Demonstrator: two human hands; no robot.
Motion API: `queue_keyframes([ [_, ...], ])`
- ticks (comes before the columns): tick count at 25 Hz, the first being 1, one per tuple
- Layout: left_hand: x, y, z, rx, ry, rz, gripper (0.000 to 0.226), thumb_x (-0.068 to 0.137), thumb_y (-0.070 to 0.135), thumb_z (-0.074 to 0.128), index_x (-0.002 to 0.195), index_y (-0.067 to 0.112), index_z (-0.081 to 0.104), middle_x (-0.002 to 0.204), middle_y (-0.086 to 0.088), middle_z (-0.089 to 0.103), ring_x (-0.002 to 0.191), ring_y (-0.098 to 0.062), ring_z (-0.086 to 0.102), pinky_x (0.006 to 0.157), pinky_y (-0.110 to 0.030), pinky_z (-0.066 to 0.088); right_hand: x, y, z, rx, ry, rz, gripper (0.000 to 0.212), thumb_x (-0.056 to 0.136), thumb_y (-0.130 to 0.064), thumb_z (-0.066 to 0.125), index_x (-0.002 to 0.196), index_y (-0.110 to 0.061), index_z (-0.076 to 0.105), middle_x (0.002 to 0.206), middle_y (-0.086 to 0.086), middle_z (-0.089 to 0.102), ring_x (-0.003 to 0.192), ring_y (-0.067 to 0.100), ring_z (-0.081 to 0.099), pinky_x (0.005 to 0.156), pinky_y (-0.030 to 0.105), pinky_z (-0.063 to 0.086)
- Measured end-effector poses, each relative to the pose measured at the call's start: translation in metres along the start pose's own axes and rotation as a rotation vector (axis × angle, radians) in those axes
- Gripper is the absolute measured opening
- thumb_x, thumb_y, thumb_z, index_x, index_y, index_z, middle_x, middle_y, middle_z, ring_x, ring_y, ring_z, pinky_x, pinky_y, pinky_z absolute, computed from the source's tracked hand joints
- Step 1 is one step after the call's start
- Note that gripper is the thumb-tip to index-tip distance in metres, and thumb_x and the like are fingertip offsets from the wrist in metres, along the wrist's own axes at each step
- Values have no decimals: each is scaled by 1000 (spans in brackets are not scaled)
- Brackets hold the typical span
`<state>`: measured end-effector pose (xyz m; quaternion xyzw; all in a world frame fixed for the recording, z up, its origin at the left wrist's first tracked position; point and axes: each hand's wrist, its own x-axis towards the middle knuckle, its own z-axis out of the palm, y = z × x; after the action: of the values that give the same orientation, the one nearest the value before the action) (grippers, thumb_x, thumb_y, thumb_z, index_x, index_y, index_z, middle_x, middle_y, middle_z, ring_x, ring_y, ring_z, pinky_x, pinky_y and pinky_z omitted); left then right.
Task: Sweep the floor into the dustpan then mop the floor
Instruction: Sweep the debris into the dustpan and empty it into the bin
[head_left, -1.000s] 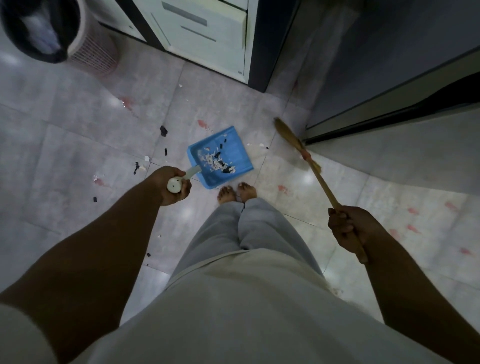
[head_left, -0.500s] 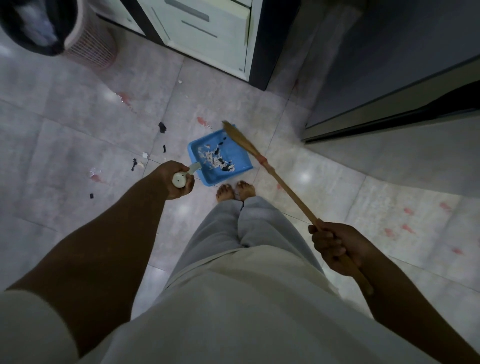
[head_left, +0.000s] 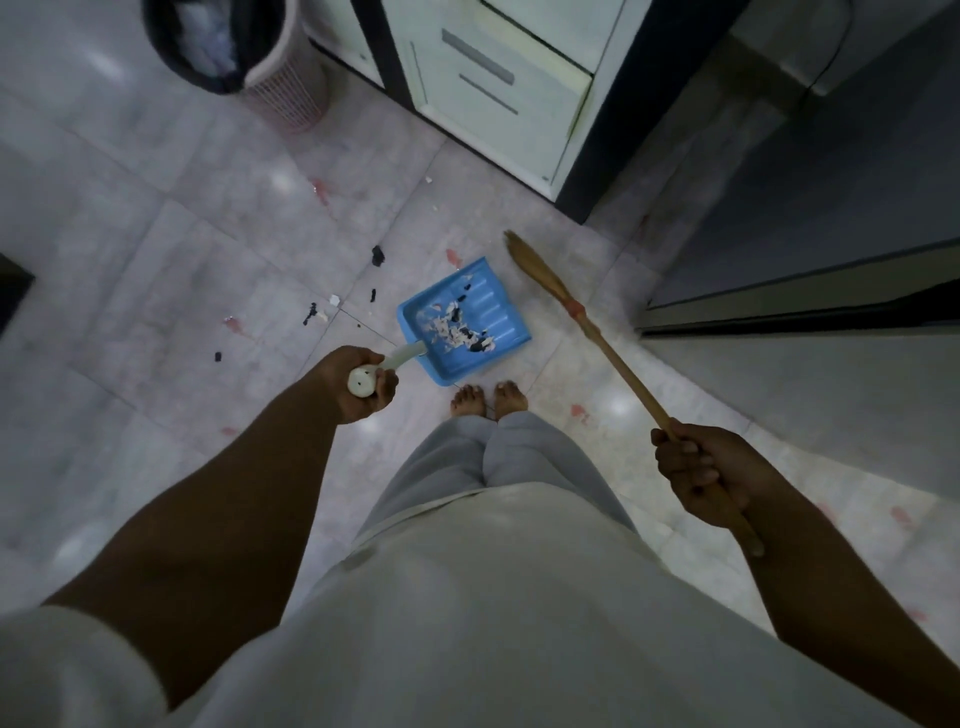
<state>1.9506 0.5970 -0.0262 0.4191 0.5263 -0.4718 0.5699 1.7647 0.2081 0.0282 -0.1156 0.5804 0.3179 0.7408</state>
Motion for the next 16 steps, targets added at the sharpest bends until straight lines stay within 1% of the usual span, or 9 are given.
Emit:
queue_keyframes([
  [4,-17,-13,-39,-158,-28,43,28,95,15,40,114,-5,41,69,-11,49,52,-10,49,38,-17,47,15,-38,48,-132,-30,24,13,87,-21,46,80,-10,49,47,-6,42,30,6,37,26,13,28],
  [5,-20,-17,-49,-197,-25,53,28,96,15,40,116,-5,40,69,-11,49,49,-10,49,38,-16,46,21,-49,64,-172,-21,24,13,88,-20,45,79,-10,49,47,-6,42,30,5,37,26,13,28],
  [8,-21,-28,-79,-304,-20,75,31,96,16,39,120,-3,38,69,-10,48,43,-11,50,36,-16,45,41,-77,115,-272,20,-3,27,97,-22,39,75,-11,49,46,-6,42,30,4,36,27,12,28],
  [10,-18,-33,-101,-374,-25,67,32,96,17,39,122,-2,38,69,-9,47,42,-12,50,36,-16,44,58,-91,152,-316,36,-39,27,98,-20,38,73,-13,46,45,-7,42,29,4,35,29,12,29],
  [12,-12,-35,-121,-435,-27,57,33,96,18,40,121,-3,39,69,-8,48,43,-12,50,36,-16,44,79,-102,191,-322,43,-61,19,93,-14,42,74,-14,43,44,-6,40,29,4,34,29,13,30],
  [13,-9,-35,-131,-461,-27,53,33,96,18,40,120,-4,40,68,-9,49,45,-12,50,37,-16,44,91,-107,211,-327,50,-66,19,92,-12,42,74,-14,42,43,-6,40,28,4,34,29,14,31],
  [16,-1,-32,-161,-521,-28,28,32,95,18,40,118,-4,42,66,-10,51,46,-12,51,37,-16,45,131,-112,262,-305,88,-103,29,99,-15,38,71,-12,43,43,-6,37,28,5,35,30,14,32],
])
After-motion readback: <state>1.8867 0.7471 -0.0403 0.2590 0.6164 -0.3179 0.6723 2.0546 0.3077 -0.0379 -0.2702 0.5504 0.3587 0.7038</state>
